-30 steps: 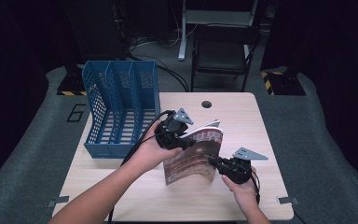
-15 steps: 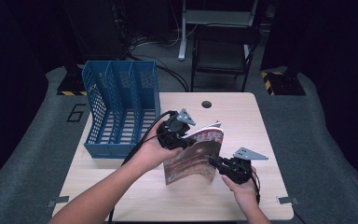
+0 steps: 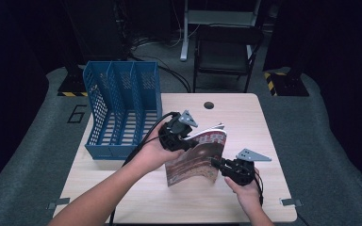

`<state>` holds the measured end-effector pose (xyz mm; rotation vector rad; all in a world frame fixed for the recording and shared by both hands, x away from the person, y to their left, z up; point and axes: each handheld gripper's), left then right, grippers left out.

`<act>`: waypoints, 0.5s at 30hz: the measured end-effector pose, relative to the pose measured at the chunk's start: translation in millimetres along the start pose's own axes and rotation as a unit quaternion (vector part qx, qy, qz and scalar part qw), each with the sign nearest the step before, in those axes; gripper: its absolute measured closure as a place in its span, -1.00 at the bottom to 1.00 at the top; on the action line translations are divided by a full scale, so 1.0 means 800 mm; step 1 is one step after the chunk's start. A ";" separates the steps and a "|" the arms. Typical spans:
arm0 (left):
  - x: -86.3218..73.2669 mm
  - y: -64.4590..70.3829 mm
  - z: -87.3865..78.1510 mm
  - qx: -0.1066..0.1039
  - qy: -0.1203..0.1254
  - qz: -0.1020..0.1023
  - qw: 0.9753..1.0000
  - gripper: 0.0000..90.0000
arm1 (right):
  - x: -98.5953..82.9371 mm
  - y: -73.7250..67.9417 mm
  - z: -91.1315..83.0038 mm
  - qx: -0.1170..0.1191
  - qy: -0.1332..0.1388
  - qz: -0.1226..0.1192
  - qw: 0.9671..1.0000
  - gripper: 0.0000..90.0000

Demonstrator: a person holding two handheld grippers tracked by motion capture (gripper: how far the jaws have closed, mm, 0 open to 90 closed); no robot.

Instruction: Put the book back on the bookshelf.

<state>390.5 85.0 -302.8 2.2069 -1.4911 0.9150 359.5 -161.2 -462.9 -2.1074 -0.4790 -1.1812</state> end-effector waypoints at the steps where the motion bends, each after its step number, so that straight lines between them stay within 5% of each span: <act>1: 0.000 0.000 0.000 -0.001 -0.001 0.000 1.000 0.85 | 0.000 0.000 0.000 0.000 0.000 0.000 1.000 0.64; 15: 0.007 -0.001 -0.001 -0.010 -0.024 0.011 1.000 0.86 | 0.000 0.002 -0.001 0.002 0.000 -0.001 1.000 0.61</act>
Point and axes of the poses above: each handheld gripper's, and its own axes: z roughly forward along the jaws, x roughly out of its top, y roughly to its right, and after that the axes turned 6 degrees about z, right-handed
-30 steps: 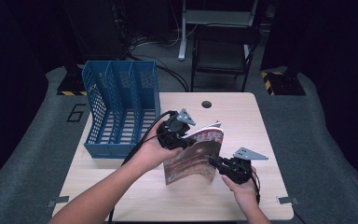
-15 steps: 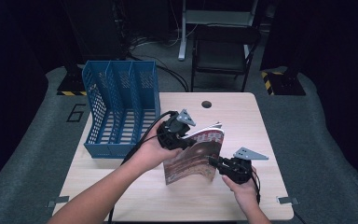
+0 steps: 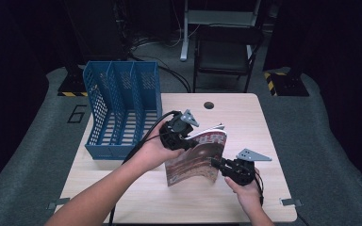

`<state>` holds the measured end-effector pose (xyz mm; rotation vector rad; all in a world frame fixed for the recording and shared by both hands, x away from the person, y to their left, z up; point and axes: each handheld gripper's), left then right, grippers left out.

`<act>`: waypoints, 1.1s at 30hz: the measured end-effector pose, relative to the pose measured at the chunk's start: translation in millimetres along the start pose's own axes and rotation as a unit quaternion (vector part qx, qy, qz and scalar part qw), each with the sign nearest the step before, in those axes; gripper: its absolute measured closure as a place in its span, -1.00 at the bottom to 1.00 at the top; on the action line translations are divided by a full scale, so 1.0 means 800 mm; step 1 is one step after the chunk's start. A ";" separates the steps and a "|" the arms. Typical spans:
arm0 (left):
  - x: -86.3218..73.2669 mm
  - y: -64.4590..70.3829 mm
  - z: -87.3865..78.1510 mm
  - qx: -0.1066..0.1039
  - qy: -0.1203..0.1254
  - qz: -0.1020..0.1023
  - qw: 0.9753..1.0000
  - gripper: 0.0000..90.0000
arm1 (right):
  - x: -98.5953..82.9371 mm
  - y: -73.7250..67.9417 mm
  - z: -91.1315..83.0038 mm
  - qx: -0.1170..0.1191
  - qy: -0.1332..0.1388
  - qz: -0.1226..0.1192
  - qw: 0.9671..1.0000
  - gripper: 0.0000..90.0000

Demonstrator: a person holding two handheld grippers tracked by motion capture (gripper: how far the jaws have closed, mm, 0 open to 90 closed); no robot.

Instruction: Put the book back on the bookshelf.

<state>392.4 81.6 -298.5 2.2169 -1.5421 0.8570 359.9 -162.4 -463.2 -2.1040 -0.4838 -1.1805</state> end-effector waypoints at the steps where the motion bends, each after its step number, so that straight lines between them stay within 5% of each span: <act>1: 0.001 0.000 0.000 0.000 -0.002 0.001 1.000 0.86 | 0.000 0.000 0.000 0.001 0.000 0.002 1.000 0.60; 15: 0.012 -0.002 0.001 -0.004 -0.022 0.009 1.000 0.86 | -0.001 0.002 0.000 0.007 -0.001 0.010 1.000 0.52; 33: 0.020 -0.005 -0.007 -0.004 -0.019 -0.005 1.000 0.86 | -0.002 0.005 -0.001 0.004 -0.003 0.013 1.000 0.40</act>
Point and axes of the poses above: each handheld gripper's, and its own axes: z roughly forward along the jaws, x roughly out of its top, y roughly to its right, and after that the axes turned 6 degrees about z, right-handed
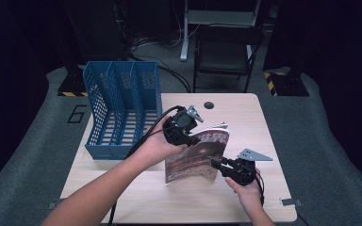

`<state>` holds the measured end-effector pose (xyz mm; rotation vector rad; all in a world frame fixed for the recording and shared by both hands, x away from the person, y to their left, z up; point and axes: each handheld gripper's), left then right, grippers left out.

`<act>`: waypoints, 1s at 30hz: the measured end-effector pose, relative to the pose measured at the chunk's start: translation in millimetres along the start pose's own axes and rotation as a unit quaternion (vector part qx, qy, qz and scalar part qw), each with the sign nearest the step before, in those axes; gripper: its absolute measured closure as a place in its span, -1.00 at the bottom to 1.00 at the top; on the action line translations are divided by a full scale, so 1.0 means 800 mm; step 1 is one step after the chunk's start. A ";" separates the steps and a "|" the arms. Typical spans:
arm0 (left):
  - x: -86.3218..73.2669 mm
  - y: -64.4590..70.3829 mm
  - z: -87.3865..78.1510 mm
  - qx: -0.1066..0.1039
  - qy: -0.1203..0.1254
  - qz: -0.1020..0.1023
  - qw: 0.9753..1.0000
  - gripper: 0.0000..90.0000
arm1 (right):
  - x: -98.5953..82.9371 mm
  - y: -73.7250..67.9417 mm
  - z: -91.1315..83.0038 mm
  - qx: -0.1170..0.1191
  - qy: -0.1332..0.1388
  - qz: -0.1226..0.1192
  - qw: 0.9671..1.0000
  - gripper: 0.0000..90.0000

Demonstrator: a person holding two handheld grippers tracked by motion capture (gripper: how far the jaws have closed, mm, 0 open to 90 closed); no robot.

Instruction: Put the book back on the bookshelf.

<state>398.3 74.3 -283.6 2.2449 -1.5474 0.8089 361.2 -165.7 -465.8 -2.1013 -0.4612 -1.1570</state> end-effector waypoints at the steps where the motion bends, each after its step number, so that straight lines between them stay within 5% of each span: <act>1: 0.000 -0.001 -0.001 0.001 0.002 0.000 1.000 0.86 | 0.000 0.001 0.000 0.002 0.001 -0.001 1.000 0.40; 30: 0.007 -0.017 -0.040 0.017 0.011 -0.023 1.000 0.86 | -0.003 0.004 0.003 -0.024 -0.008 -0.003 1.000 0.14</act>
Point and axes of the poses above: each handheld gripper's, and its own axes: z roughly forward along the jaws, x roughly out of its top, y roughly to its right, and after that the axes turned 6 degrees about z, right-handed
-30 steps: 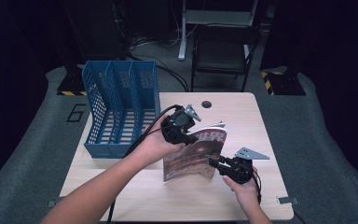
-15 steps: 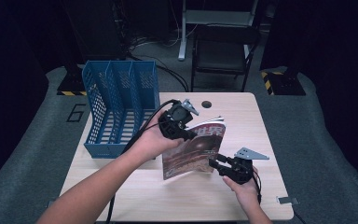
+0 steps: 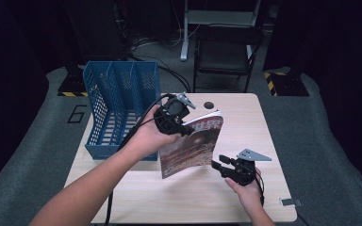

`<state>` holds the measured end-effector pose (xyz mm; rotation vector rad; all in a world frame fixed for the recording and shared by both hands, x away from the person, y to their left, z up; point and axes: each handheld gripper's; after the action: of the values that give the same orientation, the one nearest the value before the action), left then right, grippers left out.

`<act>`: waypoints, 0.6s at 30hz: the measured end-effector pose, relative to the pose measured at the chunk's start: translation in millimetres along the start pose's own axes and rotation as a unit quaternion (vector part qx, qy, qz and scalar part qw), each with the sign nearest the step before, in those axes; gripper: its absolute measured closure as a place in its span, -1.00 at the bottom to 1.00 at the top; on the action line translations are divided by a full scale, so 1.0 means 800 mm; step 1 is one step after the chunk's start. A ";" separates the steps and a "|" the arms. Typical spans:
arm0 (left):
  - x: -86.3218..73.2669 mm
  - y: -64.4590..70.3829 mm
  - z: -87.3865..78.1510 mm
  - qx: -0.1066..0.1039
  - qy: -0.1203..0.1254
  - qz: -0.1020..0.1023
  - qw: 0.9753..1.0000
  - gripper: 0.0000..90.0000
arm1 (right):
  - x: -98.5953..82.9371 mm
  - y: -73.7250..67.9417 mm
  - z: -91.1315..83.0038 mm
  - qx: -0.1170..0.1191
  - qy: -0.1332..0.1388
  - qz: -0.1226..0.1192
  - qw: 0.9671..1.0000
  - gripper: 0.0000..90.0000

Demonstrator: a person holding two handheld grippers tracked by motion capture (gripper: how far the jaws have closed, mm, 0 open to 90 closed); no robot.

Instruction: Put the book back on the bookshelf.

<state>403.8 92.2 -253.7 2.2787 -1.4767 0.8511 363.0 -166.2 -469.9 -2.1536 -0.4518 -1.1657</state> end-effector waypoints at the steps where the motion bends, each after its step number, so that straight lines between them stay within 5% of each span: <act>1: 0.000 0.000 -0.001 0.003 0.000 -0.001 1.000 0.86 | 0.000 0.000 0.000 -0.007 -0.002 -0.003 1.000 0.14; 18: 0.002 -0.012 -0.024 0.015 0.003 -0.015 1.000 0.86 | -0.001 0.002 0.002 -0.007 -0.004 0.000 1.000 0.14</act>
<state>406.9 105.7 -237.3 2.3114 -1.4327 0.8779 364.1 -166.5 -471.9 -2.1722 -0.4493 -1.1640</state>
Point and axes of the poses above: each handheld gripper's, and its own axes: z roughly forward along the jaws, x roughly out of its top, y roughly to its right, and after that the axes turned 6 degrees about z, right-handed
